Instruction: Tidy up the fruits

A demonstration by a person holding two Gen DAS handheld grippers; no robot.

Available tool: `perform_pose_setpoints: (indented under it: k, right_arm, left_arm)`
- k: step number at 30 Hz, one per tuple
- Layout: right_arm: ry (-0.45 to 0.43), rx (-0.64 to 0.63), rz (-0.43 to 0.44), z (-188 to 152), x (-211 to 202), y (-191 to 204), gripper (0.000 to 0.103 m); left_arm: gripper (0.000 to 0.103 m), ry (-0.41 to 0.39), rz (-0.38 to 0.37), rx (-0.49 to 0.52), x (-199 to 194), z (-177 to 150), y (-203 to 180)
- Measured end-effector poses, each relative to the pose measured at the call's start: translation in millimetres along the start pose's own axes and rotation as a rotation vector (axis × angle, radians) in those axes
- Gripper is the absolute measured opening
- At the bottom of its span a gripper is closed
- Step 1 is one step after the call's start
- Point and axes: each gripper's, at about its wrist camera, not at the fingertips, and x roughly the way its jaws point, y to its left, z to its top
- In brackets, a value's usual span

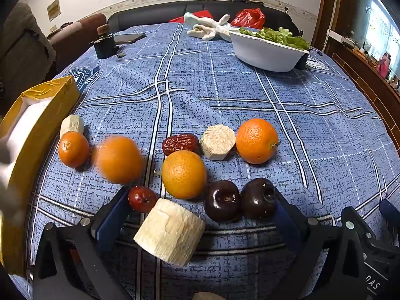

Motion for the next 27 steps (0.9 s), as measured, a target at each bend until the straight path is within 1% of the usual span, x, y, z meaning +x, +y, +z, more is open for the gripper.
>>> perform_pose_setpoints:
  k: [3, 27]
  right_arm:
    - [0.001, 0.0, 0.0, 0.0, 0.0, -0.1, 0.103]
    - [0.0, 0.0, 0.0, 0.0, 0.0, -0.1, 0.103]
  left_arm:
    - [0.103, 0.024, 0.006, 0.005, 0.8, 0.3, -0.2]
    - [0.103, 0.023, 0.007, 0.005, 0.6, 0.3, -0.2]
